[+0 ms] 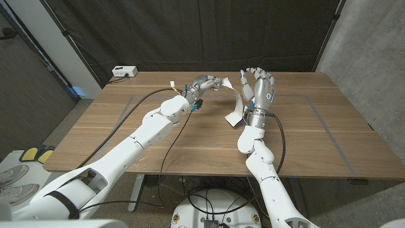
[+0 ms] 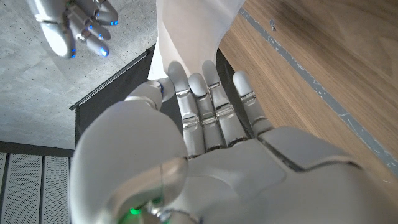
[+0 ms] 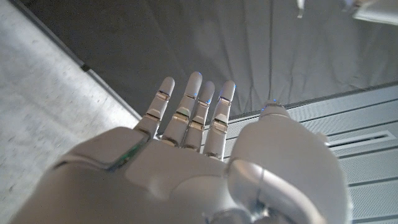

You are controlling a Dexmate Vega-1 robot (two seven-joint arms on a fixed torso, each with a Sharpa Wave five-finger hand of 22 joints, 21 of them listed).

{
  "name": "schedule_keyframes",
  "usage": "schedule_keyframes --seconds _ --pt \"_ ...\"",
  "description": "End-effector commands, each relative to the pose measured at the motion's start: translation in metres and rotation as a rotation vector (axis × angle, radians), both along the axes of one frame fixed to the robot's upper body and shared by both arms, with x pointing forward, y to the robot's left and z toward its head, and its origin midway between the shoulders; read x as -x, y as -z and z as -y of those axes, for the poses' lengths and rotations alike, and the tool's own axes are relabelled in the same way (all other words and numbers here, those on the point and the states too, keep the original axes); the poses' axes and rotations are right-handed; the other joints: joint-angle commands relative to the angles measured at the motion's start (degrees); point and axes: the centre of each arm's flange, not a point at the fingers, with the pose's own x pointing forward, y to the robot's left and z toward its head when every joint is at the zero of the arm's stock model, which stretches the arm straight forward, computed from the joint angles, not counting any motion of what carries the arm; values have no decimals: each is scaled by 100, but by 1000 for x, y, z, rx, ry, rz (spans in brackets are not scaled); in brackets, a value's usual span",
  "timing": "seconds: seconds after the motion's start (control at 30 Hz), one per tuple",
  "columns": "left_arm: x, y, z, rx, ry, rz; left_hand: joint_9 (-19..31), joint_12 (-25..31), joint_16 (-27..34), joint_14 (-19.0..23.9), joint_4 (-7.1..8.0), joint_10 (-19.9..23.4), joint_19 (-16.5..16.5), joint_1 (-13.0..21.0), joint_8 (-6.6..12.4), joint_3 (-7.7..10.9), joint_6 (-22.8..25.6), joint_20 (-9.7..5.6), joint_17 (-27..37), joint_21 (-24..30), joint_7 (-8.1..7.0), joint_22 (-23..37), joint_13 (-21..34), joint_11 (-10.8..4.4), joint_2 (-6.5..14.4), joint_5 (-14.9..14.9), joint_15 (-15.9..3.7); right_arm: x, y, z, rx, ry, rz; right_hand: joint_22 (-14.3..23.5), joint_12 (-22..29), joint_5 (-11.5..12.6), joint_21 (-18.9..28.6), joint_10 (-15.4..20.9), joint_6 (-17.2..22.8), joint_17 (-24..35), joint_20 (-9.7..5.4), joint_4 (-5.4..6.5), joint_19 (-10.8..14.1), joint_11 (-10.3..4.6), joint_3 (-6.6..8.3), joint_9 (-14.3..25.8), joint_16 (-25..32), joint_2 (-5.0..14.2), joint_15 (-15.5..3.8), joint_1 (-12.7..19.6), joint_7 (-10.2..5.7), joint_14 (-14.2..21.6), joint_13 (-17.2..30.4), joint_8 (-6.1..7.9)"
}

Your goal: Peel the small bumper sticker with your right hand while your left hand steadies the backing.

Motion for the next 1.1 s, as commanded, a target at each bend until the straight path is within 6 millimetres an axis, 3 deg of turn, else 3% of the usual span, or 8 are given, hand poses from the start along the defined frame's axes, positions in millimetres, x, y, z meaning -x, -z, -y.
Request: schedule_keyframes --seconds 0.03,0.33,0.57,0.83,1.1 --pt "-2 -4 6 -39 14 17 10 -21 -3 -10 -513 184 -8 -4 39 684 2 -57 34 29 -5 3 4 -212 51 -9 -352 7 2 9 -21 -239 -243 29 -29 -6 -32 -46 -51 -71 39 -93 -20 -16 -21 -30 -41 -147 -358 69 -2 -28 -24 -51" --pt "-1 -4 6 -41 16 30 -3 -19 -11 1 -508 184 -16 -18 66 691 -5 -72 46 31 -7 3 12 -226 47 -17 -355 5 0 0 -14 -114 -298 26 70 67 -46 291 278 -140 61 -328 110 -37 -82 -120 64 -343 -384 308 -23 159 -105 -6" --pt "0 -5 5 -42 11 31 -17 -26 -38 -27 -507 184 -18 -31 90 700 -14 -78 55 35 -23 3 4 -228 41 -22 -353 4 -1 -2 -5 -122 -340 26 57 72 -88 165 188 -158 47 -283 83 -2 -229 -153 55 -456 -372 134 24 64 -66 -78" --pt "0 -5 6 -43 17 31 -29 -29 -46 -17 -511 187 -23 -32 112 713 -29 -83 66 39 -18 3 1 -232 41 -29 -351 1 -1 -9 17 -122 -356 28 86 99 -116 233 280 -168 54 -262 94 -5 -285 -177 109 -433 -362 69 36 114 -81 -66" --pt "1 -5 5 -47 13 31 -49 -23 -54 3 -510 193 -28 -48 134 723 -24 -86 71 40 -23 2 9 -222 30 -27 -357 -3 -3 -16 23 -73 -361 30 145 165 -146 330 392 -212 -19 -450 138 -119 -288 -157 149 -482 -445 364 -96 158 -85 -25"
